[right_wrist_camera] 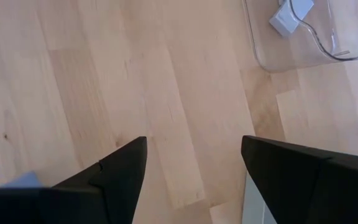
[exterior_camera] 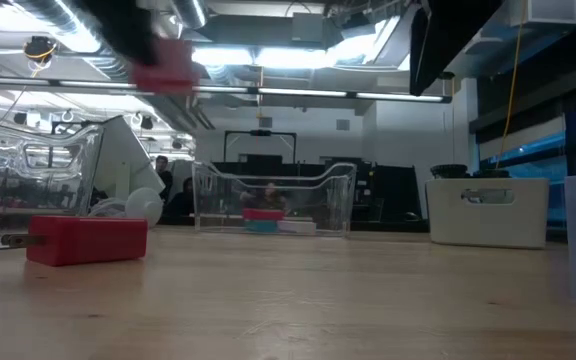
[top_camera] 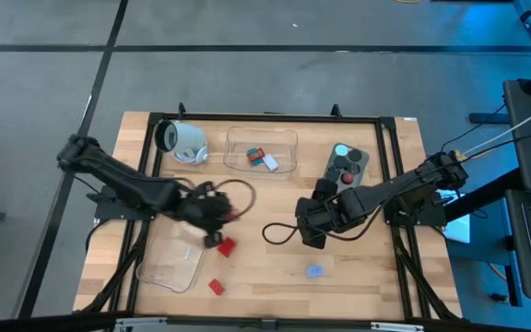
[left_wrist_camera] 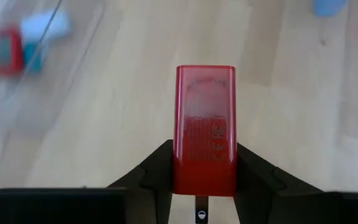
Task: Pick & Place Office items
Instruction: Put the top right red USB adapter into the left clear bin
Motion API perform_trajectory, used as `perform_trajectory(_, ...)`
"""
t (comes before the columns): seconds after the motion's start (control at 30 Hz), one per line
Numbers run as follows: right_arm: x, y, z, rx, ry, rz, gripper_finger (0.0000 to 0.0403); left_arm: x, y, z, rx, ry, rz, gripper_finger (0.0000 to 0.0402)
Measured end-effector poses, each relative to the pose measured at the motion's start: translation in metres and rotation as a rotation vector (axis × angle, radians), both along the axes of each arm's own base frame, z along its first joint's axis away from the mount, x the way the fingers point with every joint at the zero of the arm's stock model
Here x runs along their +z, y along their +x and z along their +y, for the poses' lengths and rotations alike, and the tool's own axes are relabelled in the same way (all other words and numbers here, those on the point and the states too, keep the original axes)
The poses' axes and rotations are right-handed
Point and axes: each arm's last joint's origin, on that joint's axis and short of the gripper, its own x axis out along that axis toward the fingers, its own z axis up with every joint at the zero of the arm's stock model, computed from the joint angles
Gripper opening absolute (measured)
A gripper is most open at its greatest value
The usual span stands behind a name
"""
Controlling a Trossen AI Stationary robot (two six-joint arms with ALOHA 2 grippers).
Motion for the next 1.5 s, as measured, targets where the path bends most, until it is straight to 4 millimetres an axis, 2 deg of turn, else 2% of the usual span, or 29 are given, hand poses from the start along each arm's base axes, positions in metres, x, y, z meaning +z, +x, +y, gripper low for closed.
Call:
perform_trajectory(0.17, 0.000, 0.001, -0.003, 0.013, -0.008, 0.006, 0.0265, 0.010, -0.045, -0.021, 0.126, -0.150, 0.101, 0.0117)
perform_trajectory(0.3, 0.000, 0.002, -0.006, 0.018, -0.023, 0.009, 0.0265, 0.007, -0.067, -0.045, 0.200, -0.280, 0.196, 0.0117)
perform_trajectory(0.47, 0.000, 0.005, -0.013, -0.002, -0.047, 0.004, 0.0265, 0.000, -0.079, -0.066, 0.374, -0.367, 0.219, 0.0120)
perform_trajectory(0.77, 0.000, 0.007, -0.022, -0.030, -0.049, 0.003, 0.0265, -0.032, -0.092, -0.078, 0.701, -0.274, 0.386, 0.0123)
perform_trajectory(0.93, 0.001, 0.008, -0.023, -0.015, -0.064, -0.001, 0.0265, -0.051, -0.093, -0.080, 0.705, -0.221, 0.481, 0.0123)
perform_trajectory(1.17, 0.001, 0.009, -0.023, -0.018, -0.073, -0.007, 0.0265, -0.070, -0.089, -0.084, 0.706, -0.204, 0.502, 0.0123)
perform_trajectory(1.33, 0.001, 0.009, -0.023, -0.018, -0.072, -0.008, 0.0265, -0.090, -0.087, -0.089, 0.560, -0.240, 0.539, 0.0123)
perform_trajectory(1.5, 0.001, 0.009, -0.023, -0.018, -0.072, -0.008, 0.0265, -0.095, -0.088, -0.087, 0.392, -0.196, 0.569, 0.0123)
